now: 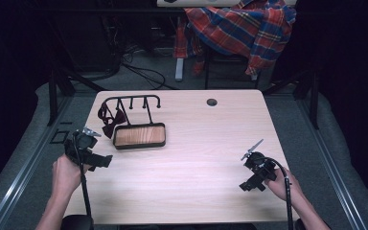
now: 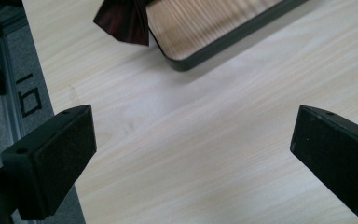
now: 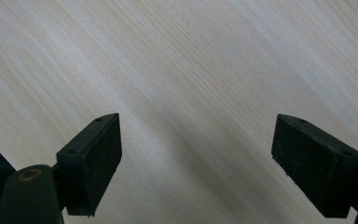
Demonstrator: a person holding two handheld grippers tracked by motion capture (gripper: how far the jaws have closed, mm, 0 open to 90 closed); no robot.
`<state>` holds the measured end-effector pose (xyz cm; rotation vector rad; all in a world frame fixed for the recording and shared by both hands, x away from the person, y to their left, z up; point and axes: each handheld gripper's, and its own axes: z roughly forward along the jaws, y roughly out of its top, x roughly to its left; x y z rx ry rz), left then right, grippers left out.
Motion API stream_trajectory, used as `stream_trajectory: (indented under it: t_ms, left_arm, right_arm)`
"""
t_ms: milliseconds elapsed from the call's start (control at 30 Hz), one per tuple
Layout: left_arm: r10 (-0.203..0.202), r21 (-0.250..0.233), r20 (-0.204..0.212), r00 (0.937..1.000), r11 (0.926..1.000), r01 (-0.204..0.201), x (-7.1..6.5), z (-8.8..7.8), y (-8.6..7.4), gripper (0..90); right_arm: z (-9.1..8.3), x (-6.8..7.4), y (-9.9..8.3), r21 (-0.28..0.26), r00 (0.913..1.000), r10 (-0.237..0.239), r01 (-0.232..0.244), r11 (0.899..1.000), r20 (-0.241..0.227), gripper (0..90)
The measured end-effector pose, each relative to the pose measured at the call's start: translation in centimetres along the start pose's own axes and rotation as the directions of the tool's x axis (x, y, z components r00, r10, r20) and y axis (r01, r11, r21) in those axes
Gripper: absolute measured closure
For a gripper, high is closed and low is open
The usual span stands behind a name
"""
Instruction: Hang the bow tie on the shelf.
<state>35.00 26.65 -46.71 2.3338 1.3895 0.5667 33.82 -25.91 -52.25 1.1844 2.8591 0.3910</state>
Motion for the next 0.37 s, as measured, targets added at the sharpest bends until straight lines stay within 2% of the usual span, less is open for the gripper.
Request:
stream_trajectory:
  t_ms: [67, 167, 267, 300, 367]
  left_arm:
    - [0.017, 0.004, 0.003, 0.9998, 0.9998, -0.017, -0.2, 0.4, -0.6, 0.5]
    - [0.016, 0.009, 0.008, 0.9998, 0.9998, -0.016, -0.2, 1.1, -1.5, 0.4]
    - [0.013, -0.001, -0.029, 0.9995, 0.9999, -0.013, 0.1, 1.7, -2.3, 1.8]
    - [0.013, -0.001, -0.029, 0.9995, 0.9999, -0.013, 0.1, 1.7, -2.3, 1.9]
    - [-0.023, 0.007, -0.025, 0.9994, 0.9997, 0.023, 0.7, 2.6, -2.8, 2.4]
  right_arm:
    - [0.0, 0.0, 0.0, -0.001, 1.0000, -0.001, 0.001, 1.000, -0.002, 15.9]
    - [0.0, 0.0, 0.0, -0.007, 1.0000, 0.000, 0.000, 1.000, -0.010, 15.9]
    - [0.0, 0.1, 0.0, -0.004, 1.0000, -0.005, 0.005, 1.000, -0.008, 15.9]
    - [0.0, 0.1, 0.0, -0.004, 1.0000, -0.005, 0.005, 1.000, -0.008, 15.9]
    - [0.0, 0.2, 0.1, -0.005, 0.9999, -0.013, 0.013, 1.000, -0.008, 15.9]
